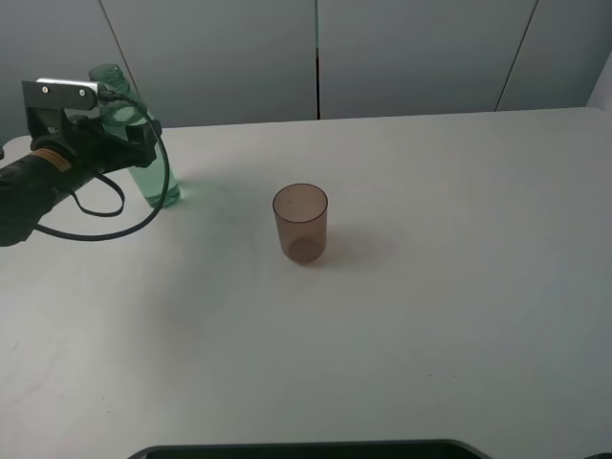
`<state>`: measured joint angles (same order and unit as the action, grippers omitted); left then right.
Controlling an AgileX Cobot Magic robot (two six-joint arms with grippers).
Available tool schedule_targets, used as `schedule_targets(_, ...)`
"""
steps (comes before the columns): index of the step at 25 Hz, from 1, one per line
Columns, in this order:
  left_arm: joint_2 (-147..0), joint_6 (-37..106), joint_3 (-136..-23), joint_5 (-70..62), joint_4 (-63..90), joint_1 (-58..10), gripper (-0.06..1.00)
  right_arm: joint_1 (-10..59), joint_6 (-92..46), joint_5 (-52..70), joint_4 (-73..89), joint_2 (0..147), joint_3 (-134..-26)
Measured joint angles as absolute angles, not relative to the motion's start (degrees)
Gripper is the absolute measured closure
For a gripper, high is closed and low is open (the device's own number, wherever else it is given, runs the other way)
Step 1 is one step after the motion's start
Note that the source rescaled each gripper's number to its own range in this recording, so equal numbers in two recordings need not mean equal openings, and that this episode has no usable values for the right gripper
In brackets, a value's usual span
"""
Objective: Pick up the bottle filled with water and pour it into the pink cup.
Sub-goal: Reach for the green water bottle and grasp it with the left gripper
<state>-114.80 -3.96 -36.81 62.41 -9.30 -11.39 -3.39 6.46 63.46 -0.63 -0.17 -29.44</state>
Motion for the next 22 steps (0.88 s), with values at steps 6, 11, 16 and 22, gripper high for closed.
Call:
schedule_targets(6, -117.5, -4.09, -40.94, 61.92, -11.5, -11.39, -0.06, -3.39, 6.46, 63.46, -0.63, -0.17, -29.44)
schedule_targets(11, -119.18, -4.09, -42.95, 61.59, -14.08, -11.39, -0.06, -3.39, 6.46, 63.46, -0.63, -0.17, -29.44)
schedule_targets(16, -119.95, -4.09, -43.34, 60.89, -15.77, -11.39, -0.06, -3.39, 6.46, 63.46, -0.63, -0.17, -29.44)
schedule_targets(22, -120.07, -5.45, -43.44, 60.75, -15.88, -11.39, 0.94, -3.39, 6.46, 63.46, -0.63, -0.17, -29.44)
